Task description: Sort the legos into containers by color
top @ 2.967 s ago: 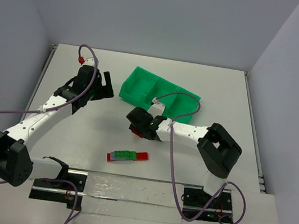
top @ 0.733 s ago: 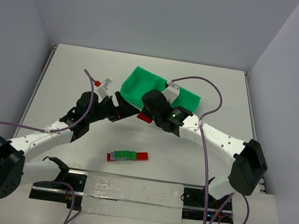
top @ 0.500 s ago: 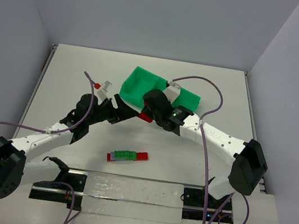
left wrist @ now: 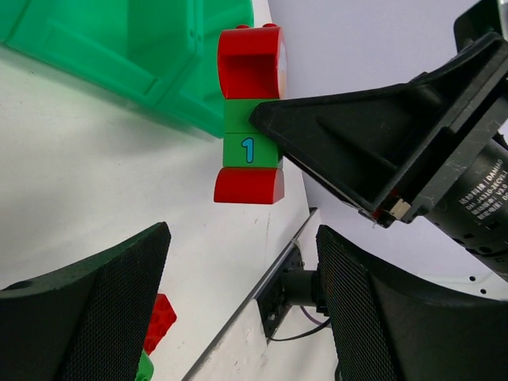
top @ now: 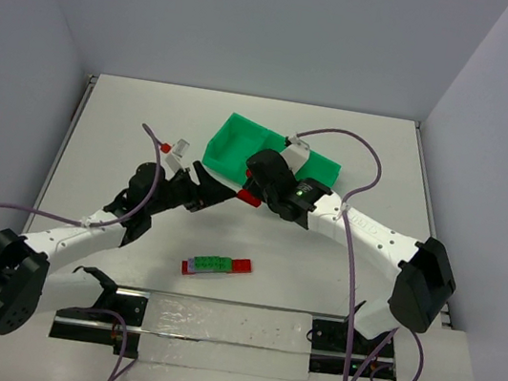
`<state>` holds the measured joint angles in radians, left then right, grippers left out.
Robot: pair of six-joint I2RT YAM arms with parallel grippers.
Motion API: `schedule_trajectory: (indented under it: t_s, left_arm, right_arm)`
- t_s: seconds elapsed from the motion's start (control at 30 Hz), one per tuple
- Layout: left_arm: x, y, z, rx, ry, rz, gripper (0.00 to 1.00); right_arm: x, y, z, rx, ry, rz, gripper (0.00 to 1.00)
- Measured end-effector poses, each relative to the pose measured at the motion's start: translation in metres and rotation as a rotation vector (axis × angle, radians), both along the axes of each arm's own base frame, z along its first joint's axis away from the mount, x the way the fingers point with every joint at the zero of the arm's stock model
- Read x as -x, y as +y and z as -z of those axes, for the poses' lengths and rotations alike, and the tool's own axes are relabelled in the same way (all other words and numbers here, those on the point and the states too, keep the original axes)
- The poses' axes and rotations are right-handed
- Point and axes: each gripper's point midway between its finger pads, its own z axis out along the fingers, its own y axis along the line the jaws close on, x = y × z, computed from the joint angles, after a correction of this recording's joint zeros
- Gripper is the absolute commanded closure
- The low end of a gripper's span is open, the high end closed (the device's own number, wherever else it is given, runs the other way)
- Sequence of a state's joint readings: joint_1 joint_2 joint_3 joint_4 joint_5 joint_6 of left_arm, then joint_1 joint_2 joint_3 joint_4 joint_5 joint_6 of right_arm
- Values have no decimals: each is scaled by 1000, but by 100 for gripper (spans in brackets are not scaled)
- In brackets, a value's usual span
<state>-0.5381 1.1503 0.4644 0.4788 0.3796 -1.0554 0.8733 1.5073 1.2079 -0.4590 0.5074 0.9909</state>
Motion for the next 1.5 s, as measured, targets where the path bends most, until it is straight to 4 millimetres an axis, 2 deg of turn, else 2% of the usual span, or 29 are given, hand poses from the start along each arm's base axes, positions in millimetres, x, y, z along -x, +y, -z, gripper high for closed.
schedule_trajectory:
  t_s: [0.3, 0.47, 0.77, 0.97, 1.03, 1.13, 1.2, 1.3, 1.47, 1.5]
  left_arm:
    - [0, -9, 18, -12, 44, 37, 20]
    - [0, -15, 16, 2, 41, 56, 22]
    - [-1, -31, 10, 22, 33, 92, 35]
    - [-3, -37, 12, 29, 41, 99, 41]
    - [-3, -38, 13, 29, 43, 100, 39]
    - [-4, -39, 14, 29, 43, 102, 29]
    - [-4, -40, 14, 31, 45, 102, 27]
    - [-5, -40, 14, 34, 50, 97, 34]
    - [-7, -41, 12, 42, 50, 89, 55]
    - [-7, -42, 11, 43, 47, 87, 65]
  right_arm:
    - [2, 3, -1, -15, 7, -15, 53]
    - [2, 4, -2, -18, 8, -19, 53]
    - [3, 6, -3, -27, 8, -26, 53]
    - [3, 6, -2, -27, 10, -31, 53]
    - [3, 7, -2, -27, 11, -33, 53]
    - [3, 7, -3, -28, 11, -36, 53]
    - [3, 8, -3, -30, 9, -41, 53]
    - [3, 9, -3, -33, 8, -45, 53]
    - [3, 9, -3, -34, 7, -45, 50]
    - [3, 9, -3, -34, 7, -45, 49]
